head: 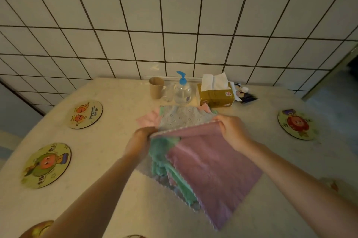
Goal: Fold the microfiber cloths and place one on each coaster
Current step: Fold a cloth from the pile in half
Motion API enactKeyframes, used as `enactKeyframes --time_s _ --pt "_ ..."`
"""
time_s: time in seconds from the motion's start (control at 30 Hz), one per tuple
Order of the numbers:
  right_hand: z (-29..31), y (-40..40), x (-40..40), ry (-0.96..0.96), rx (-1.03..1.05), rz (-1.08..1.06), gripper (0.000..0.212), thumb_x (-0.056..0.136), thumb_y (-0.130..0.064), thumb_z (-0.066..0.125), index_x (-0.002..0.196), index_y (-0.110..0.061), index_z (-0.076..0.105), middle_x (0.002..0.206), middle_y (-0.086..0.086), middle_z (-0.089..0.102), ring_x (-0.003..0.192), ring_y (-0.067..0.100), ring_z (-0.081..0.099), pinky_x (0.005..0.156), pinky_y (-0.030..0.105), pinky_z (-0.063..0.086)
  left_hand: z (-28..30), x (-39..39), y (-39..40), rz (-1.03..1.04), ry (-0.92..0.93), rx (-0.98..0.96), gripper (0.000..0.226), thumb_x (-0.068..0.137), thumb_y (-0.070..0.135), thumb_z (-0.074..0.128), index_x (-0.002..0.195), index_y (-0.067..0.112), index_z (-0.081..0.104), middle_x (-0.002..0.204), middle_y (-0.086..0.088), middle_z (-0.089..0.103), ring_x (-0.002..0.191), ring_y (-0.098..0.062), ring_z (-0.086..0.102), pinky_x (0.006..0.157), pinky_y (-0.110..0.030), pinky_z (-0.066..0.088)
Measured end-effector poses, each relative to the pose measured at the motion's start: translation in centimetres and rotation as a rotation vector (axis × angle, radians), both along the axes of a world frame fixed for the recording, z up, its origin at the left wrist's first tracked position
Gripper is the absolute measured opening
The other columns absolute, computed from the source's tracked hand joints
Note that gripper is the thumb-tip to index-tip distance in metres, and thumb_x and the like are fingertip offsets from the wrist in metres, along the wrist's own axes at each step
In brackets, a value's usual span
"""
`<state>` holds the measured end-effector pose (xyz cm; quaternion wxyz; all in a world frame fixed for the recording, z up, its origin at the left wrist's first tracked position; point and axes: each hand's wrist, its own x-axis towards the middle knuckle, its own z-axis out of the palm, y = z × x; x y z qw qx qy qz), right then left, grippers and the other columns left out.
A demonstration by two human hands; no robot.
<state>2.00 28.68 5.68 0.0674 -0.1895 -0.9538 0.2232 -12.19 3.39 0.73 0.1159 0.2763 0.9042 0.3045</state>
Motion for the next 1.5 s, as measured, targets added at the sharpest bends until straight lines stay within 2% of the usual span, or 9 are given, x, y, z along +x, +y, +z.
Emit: enactKeyframes --time_s 0.23,0.37,0.53,0.77,1.0,1.07,1.13,1.3,1.5 --pt "7.5 -6.5 -3.3 0.254 -0.057 0.047 0.029 0.095 -0.003 0.045 0.118 -0.01 0.061 0.107 0.007 0.067 0.093 0.018 0.062 0.075 0.024 0.044 8.7 -4.8 -5.4 0.238 -0.226 0.505 0.039 0.092 -0.015 0.037 0.11 0.005 0.064 0.109 -0.012 0.06 0.11 -0.032 0.058 0.085 -0.031 0.051" --pt "10.6 -12.3 -5.3 0.327 -0.003 0.124 0.026 0.096 -0.009 0.044 0.115 -0.012 0.062 0.104 0.007 0.069 0.091 0.019 0.065 0.081 0.031 0.051 12.9 -6.4 -12.0 0.254 0.048 0.369 0.033 0.091 -0.007 0.045 0.114 0.007 0.066 0.106 -0.006 0.064 0.094 -0.018 0.061 0.076 -0.016 0.045" --pt "11.6 -19.3 -6.3 0.357 0.004 0.174 0.025 0.096 -0.008 0.045 0.111 -0.013 0.064 0.104 0.003 0.069 0.091 0.015 0.063 0.074 0.018 0.04 14.3 -6.0 -21.3 0.259 0.286 0.154 0.035 0.093 0.002 0.046 0.12 0.013 0.064 0.122 -0.008 0.063 0.115 -0.025 0.056 0.096 -0.032 0.042" --pt "5.4 -29.0 0.7 0.17 -0.029 0.27 0.019 0.091 -0.003 0.055 0.103 -0.009 0.068 0.099 0.004 0.069 0.091 0.015 0.063 0.076 0.0 0.034 6.7 1.3 -34.1 -0.048 0.313 -0.004 0.033 0.086 0.0 0.059 0.118 0.009 0.066 0.126 -0.006 0.06 0.12 -0.023 0.052 0.103 -0.018 0.027" --pt "-5.3 -34.2 8.2 -0.354 -0.042 0.311 0.029 0.097 -0.022 0.044 0.122 -0.026 0.059 0.12 -0.005 0.063 0.108 0.01 0.057 0.093 0.026 0.047 -3.6 9.0 -40.9 -0.354 0.227 -0.309 0.043 0.059 0.014 0.087 0.1 0.02 0.076 0.108 0.0 0.071 0.1 -0.016 0.069 0.086 -0.026 0.051" --pt "-6.8 -35.0 9.6 -0.445 0.02 0.378 0.029 0.096 -0.021 0.046 0.122 -0.026 0.06 0.119 -0.004 0.063 0.107 0.012 0.058 0.092 0.028 0.048 -4.8 10.2 -41.7 -0.415 0.241 -0.322 0.028 0.087 0.039 0.057 0.095 0.021 0.077 0.102 0.002 0.073 0.093 -0.014 0.071 0.08 -0.023 0.053" --pt "-7.8 -35.6 10.6 -0.508 0.041 0.438 0.027 0.095 -0.021 0.049 0.119 -0.024 0.062 0.119 -0.003 0.063 0.107 0.014 0.059 0.091 0.03 0.05 -6.8 10.7 -42.2 -0.493 0.229 -0.392 0.064 0.097 0.049 0.021 0.096 0.02 0.077 0.101 0.002 0.073 0.093 -0.012 0.07 0.08 -0.022 0.053" --pt "-9.1 -35.8 11.5 -0.553 0.03 0.52 0.021 0.096 -0.021 0.047 0.108 -0.021 0.065 0.11 -0.006 0.064 0.098 0.011 0.061 0.083 0.029 0.052 -7.4 10.1 -42.8 -0.55 0.216 -0.444 0.038 0.067 0.031 0.069 0.103 0.02 0.074 0.108 -0.001 0.07 0.096 -0.02 0.069 0.078 -0.03 0.057" --pt "-8.0 -34.8 7.8 -0.748 -0.132 0.518 0.041 0.087 -0.06 0.048 0.084 -0.023 0.064 0.082 -0.01 0.064 0.07 0.006 0.06 0.07 0.029 0.053 -5.9 6.8 -41.0 -0.493 -0.181 -0.447 0.071 0.077 0.082 0.029 0.104 0.031 0.071 0.112 0.012 0.061 0.104 -0.007 0.055 0.096 -0.025 0.044"
